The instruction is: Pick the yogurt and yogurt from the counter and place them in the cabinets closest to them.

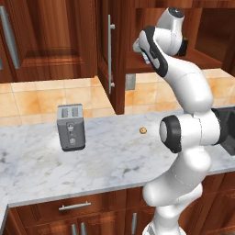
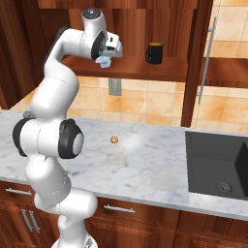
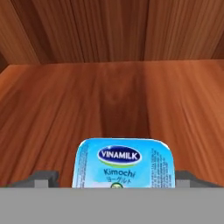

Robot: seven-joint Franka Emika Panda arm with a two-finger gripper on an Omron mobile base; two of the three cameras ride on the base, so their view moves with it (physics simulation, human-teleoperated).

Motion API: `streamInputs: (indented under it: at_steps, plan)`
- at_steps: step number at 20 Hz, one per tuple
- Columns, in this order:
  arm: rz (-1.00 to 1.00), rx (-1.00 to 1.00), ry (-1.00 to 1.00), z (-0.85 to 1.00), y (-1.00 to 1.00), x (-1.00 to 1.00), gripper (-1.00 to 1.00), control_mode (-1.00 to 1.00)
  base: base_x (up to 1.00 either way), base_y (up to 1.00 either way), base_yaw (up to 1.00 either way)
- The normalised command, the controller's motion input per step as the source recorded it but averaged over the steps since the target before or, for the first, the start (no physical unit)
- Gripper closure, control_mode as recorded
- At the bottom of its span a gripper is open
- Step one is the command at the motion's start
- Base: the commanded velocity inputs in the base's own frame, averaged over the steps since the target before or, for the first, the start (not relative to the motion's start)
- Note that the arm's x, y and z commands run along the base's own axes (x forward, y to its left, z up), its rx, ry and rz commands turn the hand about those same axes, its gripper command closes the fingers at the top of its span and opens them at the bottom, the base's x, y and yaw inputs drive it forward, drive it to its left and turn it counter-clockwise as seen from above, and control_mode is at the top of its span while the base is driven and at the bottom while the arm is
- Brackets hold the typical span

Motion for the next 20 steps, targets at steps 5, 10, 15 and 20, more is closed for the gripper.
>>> streamInputs:
  at_steps: [5,10,15,20]
  plan:
    - [0.01,-0.04,0.0,0.14,0.0,-0.57,-1.0,-1.0,0.0,0.0,0.0]
    - [0.02,-0.05,0.0,0.03,-0.01,-0.78,-1.0,-1.0,0.0,0.0,0.0]
    - [0.01,-0.07,0.03,-0.01,-0.04,-0.95,-1.0,-1.0,0.0,0.0,0.0]
    - [0.02,-0.09,0.02,-0.17,-0.01,-1.0,-1.0,-1.0,0.0,0.0,0.0]
